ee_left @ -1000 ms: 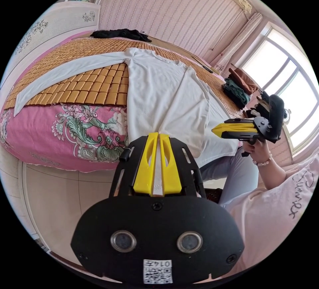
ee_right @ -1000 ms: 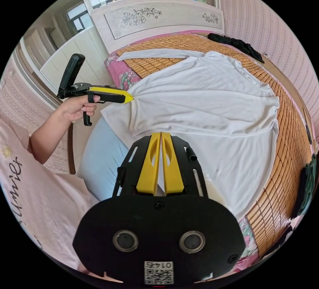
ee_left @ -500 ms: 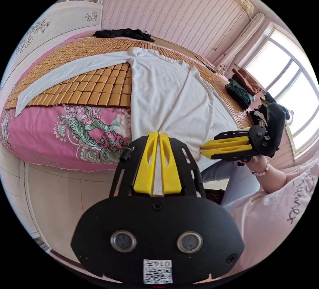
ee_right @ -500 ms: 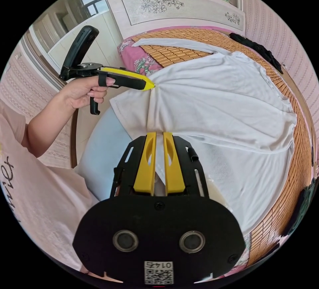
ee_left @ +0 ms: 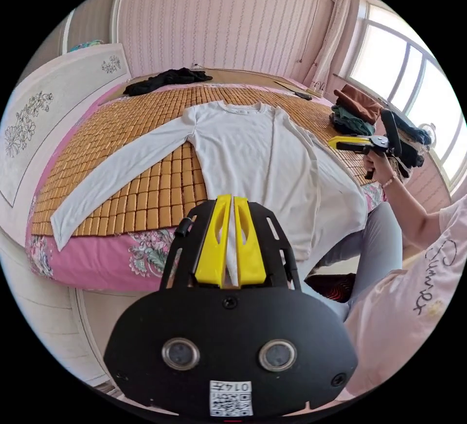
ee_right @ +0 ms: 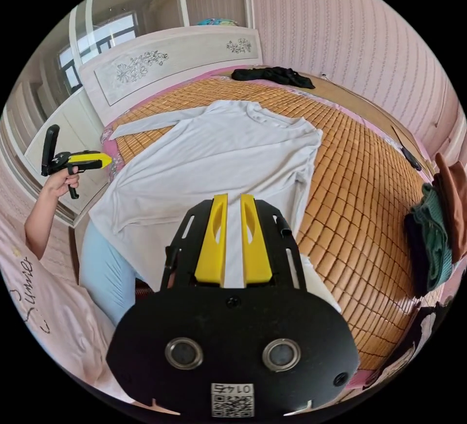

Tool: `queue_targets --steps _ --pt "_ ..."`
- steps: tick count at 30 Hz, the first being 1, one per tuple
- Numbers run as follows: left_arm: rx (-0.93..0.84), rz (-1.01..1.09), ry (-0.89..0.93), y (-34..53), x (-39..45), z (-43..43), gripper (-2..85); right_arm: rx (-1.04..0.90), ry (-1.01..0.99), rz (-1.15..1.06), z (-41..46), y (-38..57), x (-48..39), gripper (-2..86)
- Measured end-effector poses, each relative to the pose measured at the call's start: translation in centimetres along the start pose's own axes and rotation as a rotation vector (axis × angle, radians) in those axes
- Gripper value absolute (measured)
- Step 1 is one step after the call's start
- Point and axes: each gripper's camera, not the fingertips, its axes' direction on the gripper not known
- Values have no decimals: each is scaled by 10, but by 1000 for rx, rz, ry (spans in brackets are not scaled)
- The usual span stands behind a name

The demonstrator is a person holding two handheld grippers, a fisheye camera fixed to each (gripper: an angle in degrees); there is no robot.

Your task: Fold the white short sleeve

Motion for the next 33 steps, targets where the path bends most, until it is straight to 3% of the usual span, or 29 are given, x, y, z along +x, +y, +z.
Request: queue_targets --steps 4,8,14,24,26,33 --pt "7 207 104 -84 41 74 -6 -26 93 -63 25 -26 49 83" --pt "94 274 306 -178 69 167 26 -58 106 -167 45 -40 69 84" --pt "-47 335 231 -268 121 332 59 -81 2 -266 65 -44 93 33" --pt "-217 286 208 -259 165 496 37 -74 39 -210 40 -31 107 -3" --pt "-185 317 164 -246 172 510 0 -85 37 -211 40 -31 108 -2" --pt "-141 272 203 -237 165 541 -9 -125 61 -237 32 -32 103 2"
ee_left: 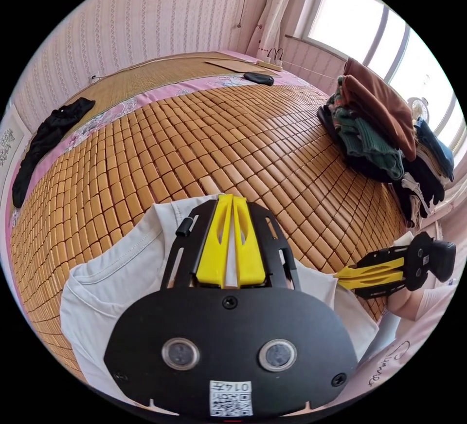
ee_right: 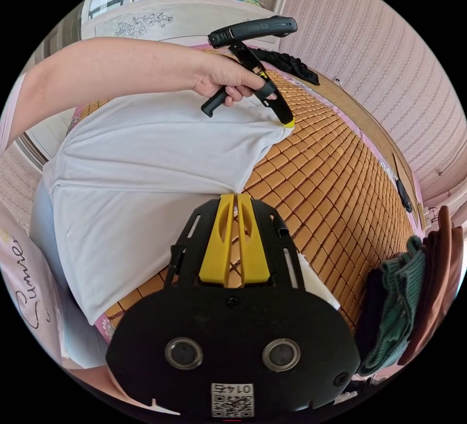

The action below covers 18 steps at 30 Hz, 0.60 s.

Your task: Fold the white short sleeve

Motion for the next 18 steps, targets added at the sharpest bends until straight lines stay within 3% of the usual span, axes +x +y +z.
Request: queue_targets --steps 9,18 --pt "-71 -11 24 35 -12 35 52 14 -47 35 -8 2 16 2" --pt "-56 -2 26 39 -21 77 -8 -17 -78 101 -14 5 35 1"
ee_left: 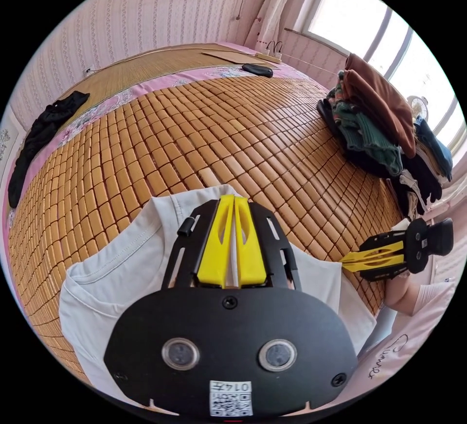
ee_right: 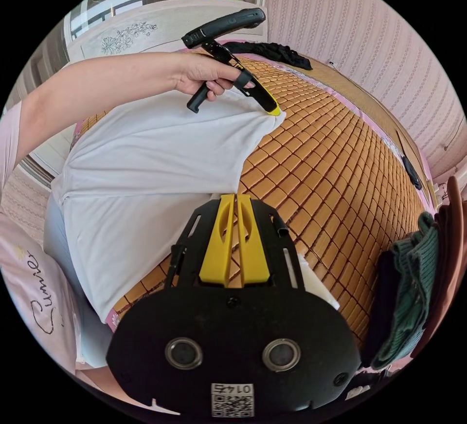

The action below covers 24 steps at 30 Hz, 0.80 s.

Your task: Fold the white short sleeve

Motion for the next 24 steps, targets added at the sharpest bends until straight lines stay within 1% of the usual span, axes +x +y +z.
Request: queue_targets --steps 6,8,11,13,18,21,23,24 --pt "14 -21 -8 1 -7 15 -10 -9 -10 -25 0 0 3 1" --pt "65 -77 -11 0 -16 13 -10 -10 -8 -26 -1 0 4 0" --pt "98 -89 -35 -2 -22 14 -10 -8 -1 -27 -3 0 6 0" --pt "69 -85 -14 -4 -23 20 -9 -9 5 -32 -3 0 5 0" --pt "112 -77 49 2 -24 -12 -5 -7 -9 -26 -3 0 10 -1" --pt "92 -50 34 6 -24 -27 21 -6 -10 -22 -3 0 11 -1" --pt "56 -52 59 8 -25 -25 54 -9 -3 -26 -3 -1 10 0" --pt "48 -49 66 7 -24 -23 55 -10 2 -29 -2 -1 10 0"
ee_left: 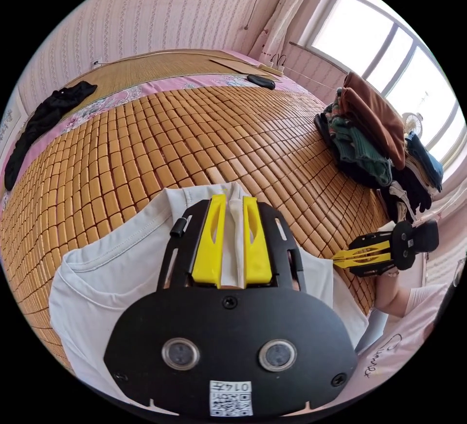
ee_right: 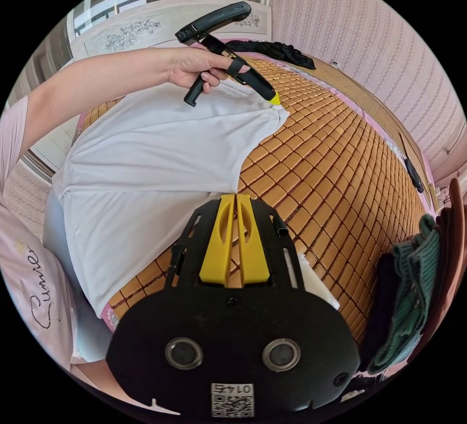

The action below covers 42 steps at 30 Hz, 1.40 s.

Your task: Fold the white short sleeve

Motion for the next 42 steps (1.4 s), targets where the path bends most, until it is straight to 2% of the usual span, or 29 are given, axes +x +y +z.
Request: queue_targets --steps 3,5,7,12,15,20,27,30,33,36,39,42 --pt "-57 9 -2 -8 5 8 47 -1 -1 -1 0 1 1 0" --pt "-27 59 -28 -20 14 -2 1 -1 -7 1 0 1 3 -1" --pt "-29 74 -46 -31 19 -8 -5 -4 -7 5 1 2 4 -1" --pt "-33 42 -42 -51 23 -11 -4 -6 -12 18 2 4 7 -2" --pt "-21 -26 5 -60 15 -28 26 -5 -5 13 4 5 6 -3" --pt "37 -91 73 -73 1 -86 61 -1 -12 15 7 8 7 -3" --pt "92 -161 57 -96 -8 -161 63 0 -9 13 14 11 5 -3" --pt "190 -146 65 -95 1 -209 61 6 -22 19 17 13 5 -4" --pt "293 -91 85 -68 25 -273 55 16 -40 49 20 18 12 -7" --pt "417 -5 28 -3 59 -354 50 32 -9 95 21 24 18 -8" --pt "431 6 -49 81 90 -440 47 104 11 131 17 29 21 -8" --pt "411 -85 -115 176 115 -516 40 199 64 144 12 34 17 -7"
